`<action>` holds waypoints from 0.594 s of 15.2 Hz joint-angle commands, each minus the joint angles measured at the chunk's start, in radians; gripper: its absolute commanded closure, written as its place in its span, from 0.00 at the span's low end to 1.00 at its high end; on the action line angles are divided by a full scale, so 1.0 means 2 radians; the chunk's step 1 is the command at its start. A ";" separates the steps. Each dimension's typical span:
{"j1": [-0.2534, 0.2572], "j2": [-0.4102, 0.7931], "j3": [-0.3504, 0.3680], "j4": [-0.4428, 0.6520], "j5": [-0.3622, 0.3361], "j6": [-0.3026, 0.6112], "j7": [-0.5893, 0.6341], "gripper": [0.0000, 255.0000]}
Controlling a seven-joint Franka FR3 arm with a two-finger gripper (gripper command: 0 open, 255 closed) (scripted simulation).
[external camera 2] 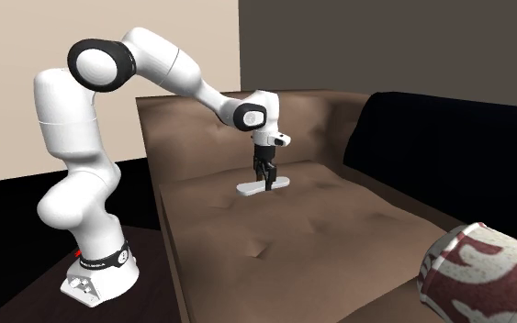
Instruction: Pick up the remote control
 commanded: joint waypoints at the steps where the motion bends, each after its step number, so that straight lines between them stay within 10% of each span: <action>1: 0.000 0.000 0.000 -0.001 0.000 0.000 0.000 1.00; 9: -0.001 -0.021 0.000 0.024 0.011 -0.044 -0.007 1.00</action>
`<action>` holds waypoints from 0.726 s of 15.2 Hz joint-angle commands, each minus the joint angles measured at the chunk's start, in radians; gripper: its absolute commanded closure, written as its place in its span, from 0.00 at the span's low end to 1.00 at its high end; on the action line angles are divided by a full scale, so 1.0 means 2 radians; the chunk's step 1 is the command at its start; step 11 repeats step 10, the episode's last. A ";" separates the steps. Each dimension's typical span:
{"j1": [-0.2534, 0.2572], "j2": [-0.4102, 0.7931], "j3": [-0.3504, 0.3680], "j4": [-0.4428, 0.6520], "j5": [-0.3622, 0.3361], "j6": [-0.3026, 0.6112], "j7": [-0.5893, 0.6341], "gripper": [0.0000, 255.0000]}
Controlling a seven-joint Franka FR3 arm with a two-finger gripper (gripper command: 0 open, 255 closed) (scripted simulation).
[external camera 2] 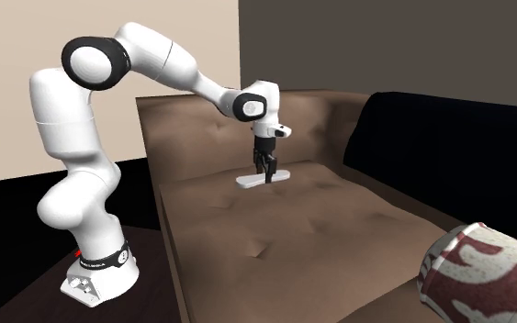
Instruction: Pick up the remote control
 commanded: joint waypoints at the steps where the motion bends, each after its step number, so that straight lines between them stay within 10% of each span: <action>1: -0.001 -0.008 0.000 0.005 0.003 -0.012 -0.003 1.00; 11: -0.002 -0.024 -0.001 0.037 0.011 -0.059 -0.009 1.00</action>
